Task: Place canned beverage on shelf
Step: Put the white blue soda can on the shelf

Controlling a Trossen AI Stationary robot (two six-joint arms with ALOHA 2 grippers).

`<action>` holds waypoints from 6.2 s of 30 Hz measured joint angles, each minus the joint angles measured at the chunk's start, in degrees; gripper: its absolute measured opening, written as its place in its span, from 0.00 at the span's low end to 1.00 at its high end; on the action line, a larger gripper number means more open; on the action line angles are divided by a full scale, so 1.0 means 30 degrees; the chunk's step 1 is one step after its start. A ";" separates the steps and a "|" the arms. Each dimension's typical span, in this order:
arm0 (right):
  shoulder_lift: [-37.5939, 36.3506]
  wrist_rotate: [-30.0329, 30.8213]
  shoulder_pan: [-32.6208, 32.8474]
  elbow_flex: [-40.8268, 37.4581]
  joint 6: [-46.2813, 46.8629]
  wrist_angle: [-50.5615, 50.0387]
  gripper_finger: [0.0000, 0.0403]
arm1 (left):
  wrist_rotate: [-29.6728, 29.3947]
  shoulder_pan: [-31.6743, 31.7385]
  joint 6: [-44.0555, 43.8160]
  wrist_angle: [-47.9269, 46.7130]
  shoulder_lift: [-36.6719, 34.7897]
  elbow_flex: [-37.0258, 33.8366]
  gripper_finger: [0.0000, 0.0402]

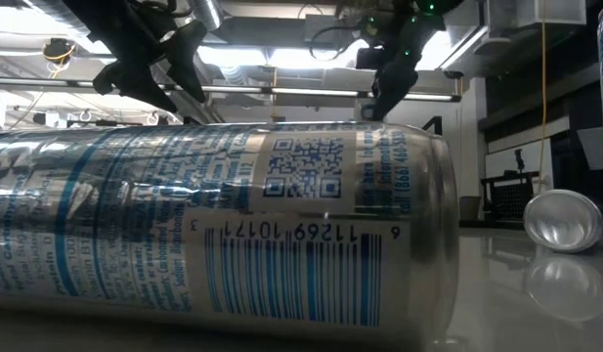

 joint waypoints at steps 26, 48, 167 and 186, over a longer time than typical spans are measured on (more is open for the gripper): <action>0.2622 -0.0534 -0.1103 0.0036 -0.1125 0.1797 0.60 | 0.0022 0.0000 0.0000 -0.0003 -0.0007 0.0000 0.66; 0.2728 0.0063 -0.1088 0.0000 -0.1125 0.2486 0.60 | 0.0051 0.0000 0.0000 0.0000 -0.0007 0.0000 0.66; -0.1809 0.6375 2.1376 0.6329 3.0582 -1.0917 0.80 | 1.0643 -0.1618 1.0000 0.9304 0.0000 0.0007 0.66; -0.5898 0.3285 2.6940 -0.2837 4.4632 -1.0933 0.80 | 1.0564 -0.1647 0.9981 0.9304 0.0000 0.0007 0.66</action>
